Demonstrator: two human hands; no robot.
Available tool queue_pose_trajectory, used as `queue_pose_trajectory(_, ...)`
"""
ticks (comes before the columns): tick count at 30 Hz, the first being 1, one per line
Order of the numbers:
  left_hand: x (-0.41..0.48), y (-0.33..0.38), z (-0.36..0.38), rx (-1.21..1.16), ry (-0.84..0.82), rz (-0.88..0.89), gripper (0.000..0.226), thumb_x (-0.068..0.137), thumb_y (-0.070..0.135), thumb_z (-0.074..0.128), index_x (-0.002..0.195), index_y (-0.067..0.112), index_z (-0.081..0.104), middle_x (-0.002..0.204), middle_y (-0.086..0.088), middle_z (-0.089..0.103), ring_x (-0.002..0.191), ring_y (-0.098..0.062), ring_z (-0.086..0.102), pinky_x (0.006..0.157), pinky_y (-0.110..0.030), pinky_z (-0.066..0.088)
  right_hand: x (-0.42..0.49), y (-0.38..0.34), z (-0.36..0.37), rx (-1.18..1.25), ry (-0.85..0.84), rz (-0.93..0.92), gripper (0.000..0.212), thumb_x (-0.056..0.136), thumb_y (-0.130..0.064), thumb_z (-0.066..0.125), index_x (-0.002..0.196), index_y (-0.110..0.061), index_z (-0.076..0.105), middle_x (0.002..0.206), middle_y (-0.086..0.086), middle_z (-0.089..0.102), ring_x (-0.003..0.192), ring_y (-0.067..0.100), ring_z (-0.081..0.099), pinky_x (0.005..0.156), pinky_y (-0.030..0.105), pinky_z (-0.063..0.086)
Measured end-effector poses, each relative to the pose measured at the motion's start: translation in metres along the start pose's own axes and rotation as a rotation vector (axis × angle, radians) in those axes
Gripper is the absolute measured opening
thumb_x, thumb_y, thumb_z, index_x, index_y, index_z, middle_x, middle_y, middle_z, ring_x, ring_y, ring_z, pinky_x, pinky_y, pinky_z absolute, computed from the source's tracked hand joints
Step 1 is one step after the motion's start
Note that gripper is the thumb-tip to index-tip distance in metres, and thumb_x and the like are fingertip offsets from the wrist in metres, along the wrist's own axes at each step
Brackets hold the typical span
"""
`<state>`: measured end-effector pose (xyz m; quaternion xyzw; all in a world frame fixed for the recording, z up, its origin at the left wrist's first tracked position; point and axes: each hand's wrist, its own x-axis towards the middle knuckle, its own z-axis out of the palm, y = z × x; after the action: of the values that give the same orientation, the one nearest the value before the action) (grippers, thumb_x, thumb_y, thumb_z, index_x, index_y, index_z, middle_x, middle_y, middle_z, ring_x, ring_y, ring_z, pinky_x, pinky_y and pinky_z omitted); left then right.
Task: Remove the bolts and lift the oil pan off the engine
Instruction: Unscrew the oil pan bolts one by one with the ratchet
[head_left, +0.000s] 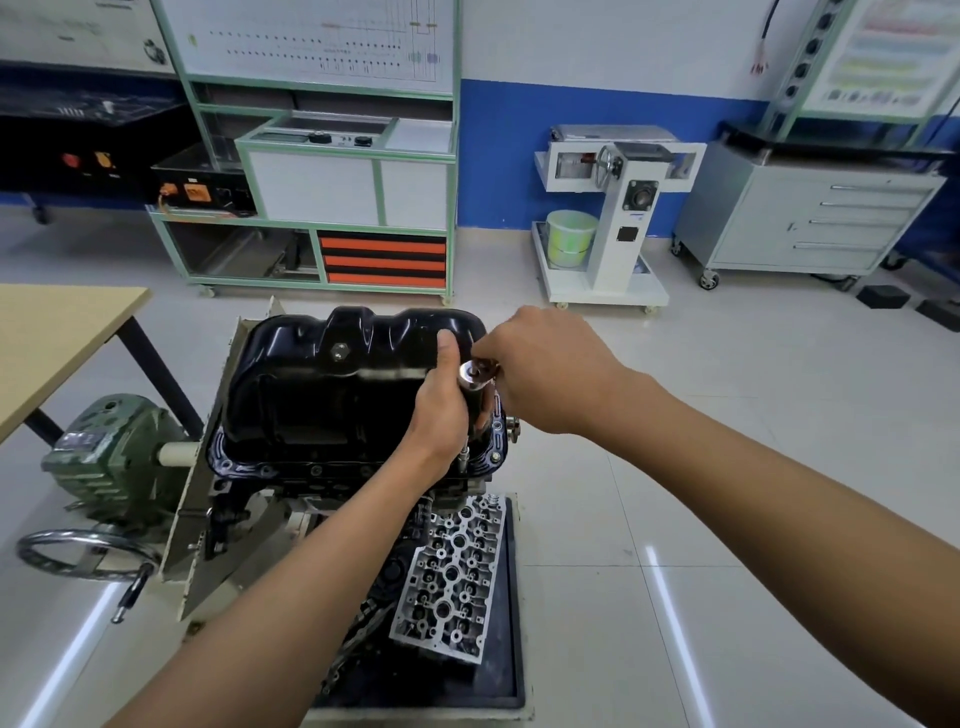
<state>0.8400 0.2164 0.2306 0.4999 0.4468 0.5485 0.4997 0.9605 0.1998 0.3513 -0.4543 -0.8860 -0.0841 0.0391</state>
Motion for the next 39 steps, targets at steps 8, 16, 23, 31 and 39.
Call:
queue_pose_trajectory(8,0.007,-0.005,0.0,-0.078,0.115,0.006,0.082,0.109,0.052,0.021,0.037,0.028,0.053,0.045,0.015,0.052,0.045,0.003,0.051,0.048,-0.011,0.043,-0.012,-0.017,0.003,0.327,-0.146,0.204,0.037,0.089,-0.038,0.064,0.065,-0.018,0.043,0.065,0.001,0.048,0.054,0.018,0.049,0.048,0.028,0.029)
queue_pose_trajectory(16,-0.005,0.001,-0.006,0.035,-0.116,0.045,0.097,0.095,0.074,0.013,0.07,-0.012,0.05,0.052,-0.013,0.049,0.056,-0.03,0.042,0.065,-0.04,0.038,0.003,0.001,-0.007,-0.024,-0.059,0.04,0.033,0.088,-0.007,0.057,0.105,-0.031,0.073,0.078,0.001,0.051,0.072,0.027,0.053,0.054,0.029,0.031)
queue_pose_trajectory(23,-0.006,0.001,-0.006,-0.051,-0.057,0.018,0.083,0.1,0.067,0.012,0.052,0.019,0.058,0.052,-0.006,0.053,0.049,-0.02,0.044,0.061,-0.04,0.038,0.01,0.012,0.017,0.284,0.09,-0.147,0.036,0.088,-0.004,0.055,0.11,-0.022,0.077,0.124,-0.008,0.07,0.109,0.024,0.064,0.077,0.041,0.054)
queue_pose_trajectory(31,-0.008,0.002,-0.001,-0.02,0.062,0.031,0.082,0.099,0.067,0.014,0.047,0.015,0.051,0.047,-0.003,0.047,0.046,-0.013,0.043,0.051,-0.02,0.038,-0.016,0.024,0.021,0.173,0.11,0.048,0.021,0.098,-0.031,0.052,0.108,-0.029,0.071,0.105,-0.004,0.072,0.096,0.028,0.061,0.073,0.038,0.051)
queue_pose_trajectory(39,-0.007,0.0,0.011,-0.08,0.188,0.013,0.072,0.109,0.051,0.024,0.053,0.014,0.051,0.048,0.003,0.051,0.046,-0.008,0.048,0.048,-0.019,0.042,-0.05,-0.015,0.002,0.494,-0.155,0.132,0.041,0.08,-0.047,0.074,0.056,-0.016,0.063,0.046,-0.005,0.053,0.043,0.01,0.046,0.047,0.027,0.038)
